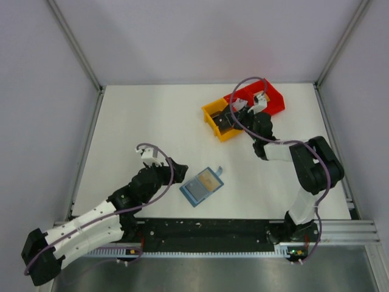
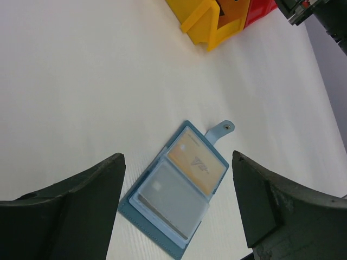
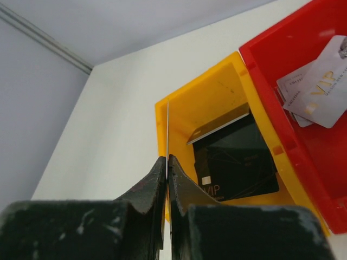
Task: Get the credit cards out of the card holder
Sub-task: Place the credit card in the storage box.
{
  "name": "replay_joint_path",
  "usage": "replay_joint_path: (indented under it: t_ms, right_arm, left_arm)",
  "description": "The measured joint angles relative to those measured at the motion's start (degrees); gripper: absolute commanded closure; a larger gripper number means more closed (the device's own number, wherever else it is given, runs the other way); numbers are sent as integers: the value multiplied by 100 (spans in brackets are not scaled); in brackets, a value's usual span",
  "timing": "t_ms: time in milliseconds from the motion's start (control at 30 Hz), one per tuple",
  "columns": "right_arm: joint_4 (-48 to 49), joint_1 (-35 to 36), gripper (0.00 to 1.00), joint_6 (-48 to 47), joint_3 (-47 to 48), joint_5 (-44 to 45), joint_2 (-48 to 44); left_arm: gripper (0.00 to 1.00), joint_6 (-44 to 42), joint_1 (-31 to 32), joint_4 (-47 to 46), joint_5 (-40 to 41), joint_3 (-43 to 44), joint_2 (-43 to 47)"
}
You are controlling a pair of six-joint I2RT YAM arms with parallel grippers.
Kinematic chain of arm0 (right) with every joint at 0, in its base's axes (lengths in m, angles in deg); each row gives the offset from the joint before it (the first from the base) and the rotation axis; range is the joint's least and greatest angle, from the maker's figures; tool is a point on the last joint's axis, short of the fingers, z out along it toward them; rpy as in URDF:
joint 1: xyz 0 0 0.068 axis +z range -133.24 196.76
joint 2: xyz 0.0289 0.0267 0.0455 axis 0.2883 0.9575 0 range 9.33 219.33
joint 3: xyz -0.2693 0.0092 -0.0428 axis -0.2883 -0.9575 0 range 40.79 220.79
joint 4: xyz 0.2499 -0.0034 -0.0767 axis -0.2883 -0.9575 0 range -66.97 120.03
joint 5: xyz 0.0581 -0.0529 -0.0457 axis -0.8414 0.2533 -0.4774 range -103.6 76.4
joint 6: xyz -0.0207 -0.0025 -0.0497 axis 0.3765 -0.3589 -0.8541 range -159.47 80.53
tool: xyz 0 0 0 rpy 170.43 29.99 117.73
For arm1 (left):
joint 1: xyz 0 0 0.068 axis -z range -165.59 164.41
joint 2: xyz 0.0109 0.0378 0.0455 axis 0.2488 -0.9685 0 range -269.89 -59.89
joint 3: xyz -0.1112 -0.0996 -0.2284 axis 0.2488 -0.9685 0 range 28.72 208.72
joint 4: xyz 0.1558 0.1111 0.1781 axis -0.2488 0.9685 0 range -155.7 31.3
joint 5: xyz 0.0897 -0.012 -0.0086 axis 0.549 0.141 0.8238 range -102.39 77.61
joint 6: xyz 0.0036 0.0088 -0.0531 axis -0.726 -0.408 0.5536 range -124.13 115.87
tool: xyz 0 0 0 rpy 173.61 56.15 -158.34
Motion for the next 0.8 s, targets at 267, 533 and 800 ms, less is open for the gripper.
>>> replay_joint_path:
  t_ms: [267, 533, 800]
  right_arm:
    - [-275, 0, 100, -162, 402, 173, 625]
    - [-363, 76, 100, -153, 560, 271, 1049]
    - [-481, 144, 65, -175, 745, 367, 1209]
  left_arm:
    - [16, -55, -11, 85, -17, 0, -306]
    - [16, -31, -15, 85, -162, 0, -505]
    - [16, 103, -15, 114, -236, 0, -525]
